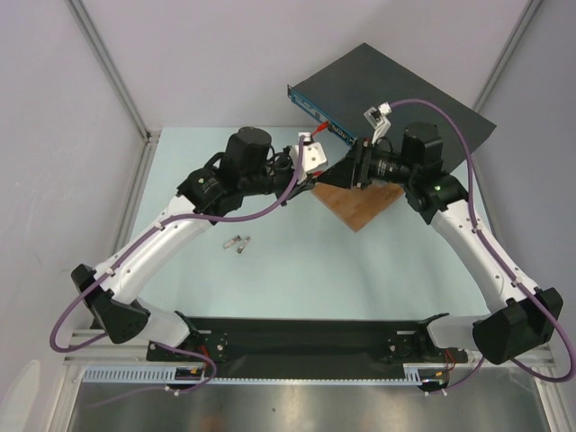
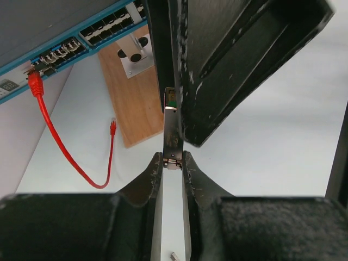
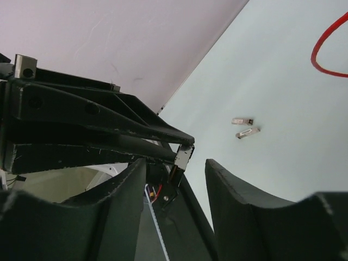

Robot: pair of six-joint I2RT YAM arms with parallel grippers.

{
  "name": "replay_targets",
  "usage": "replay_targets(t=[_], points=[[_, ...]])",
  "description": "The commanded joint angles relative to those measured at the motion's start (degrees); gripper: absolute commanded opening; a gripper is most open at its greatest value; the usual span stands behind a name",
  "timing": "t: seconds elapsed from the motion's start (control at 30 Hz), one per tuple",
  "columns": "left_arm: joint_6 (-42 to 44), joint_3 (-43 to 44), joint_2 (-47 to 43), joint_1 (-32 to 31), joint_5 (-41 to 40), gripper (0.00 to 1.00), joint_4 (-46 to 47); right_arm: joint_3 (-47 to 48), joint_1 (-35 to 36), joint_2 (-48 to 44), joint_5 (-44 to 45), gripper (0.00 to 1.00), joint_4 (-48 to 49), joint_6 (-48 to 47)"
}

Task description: Insert the plug into the switch port

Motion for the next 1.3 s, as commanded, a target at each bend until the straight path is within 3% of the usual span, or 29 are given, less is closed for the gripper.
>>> replay_targets(t=[0.0, 0.13, 0.27, 0.33, 0.4, 0.43, 0.5, 0.57, 0.67, 0.8, 1.27], points=[[-0.96, 3.55, 0.35, -0.70, -0.90, 0.00, 1.91, -0.01, 1.38, 0.10, 0.88, 0.51, 2.45, -0.37], [-1.05, 3.81, 0.18, -0.88, 0.32, 0.00, 1.92, -0.19, 1.47, 0.36, 1.32, 0.35, 2.36, -0.29], [-1.13, 2.94, -0.70, -0.97, 1.12, 0.00, 2.35, -0.01, 1.29, 0.53, 0.53, 0.00, 2.62, -0.37], [-1.75, 1.63, -1.84, -0.97, 0.51, 0.01, 3.58, -0.36, 1.03, 0.45, -1.48, 0.00, 3.76, -0.02], [-2.45, -0.13, -4.11, -0.97, -0.20, 0.09, 5.94, -1.06, 0.33, 0.18, -3.15, 0.00, 6.04, 1.81], [-2.63, -1.27, -5.26, -0.97, -1.16, 0.14, 6.91, -1.85, -0.46, 0.10, -5.16, 0.00, 7.18, 2.87], [-3.41, -5.49, -7.11, -0.79, -2.65, 0.44, 9.63, -2.99, -1.08, -0.25, -7.80, 0.00, 11.73, 4.98], [-4.90, -10.41, -10.97, -0.44, -2.67, 0.66, 14.20, -5.01, -1.43, -0.87, -11.59, 0.00, 16.58, 9.63], [-5.79, -17.60, -16.58, 0.52, -1.00, 0.76, 20.97, -6.94, -1.17, -1.05, -14.49, 0.00, 23.44, 15.61], [-5.27, -23.51, -20.56, 0.70, -0.82, 0.77, 26.87, -8.09, -0.47, -0.87, -16.34, 0.00, 29.16, 20.36], [-2.98, -28.71, -23.20, 0.61, 5.07, 0.57, 36.80, -10.38, 1.38, -0.96, -16.34, 0.00, 34.44, 27.31]])
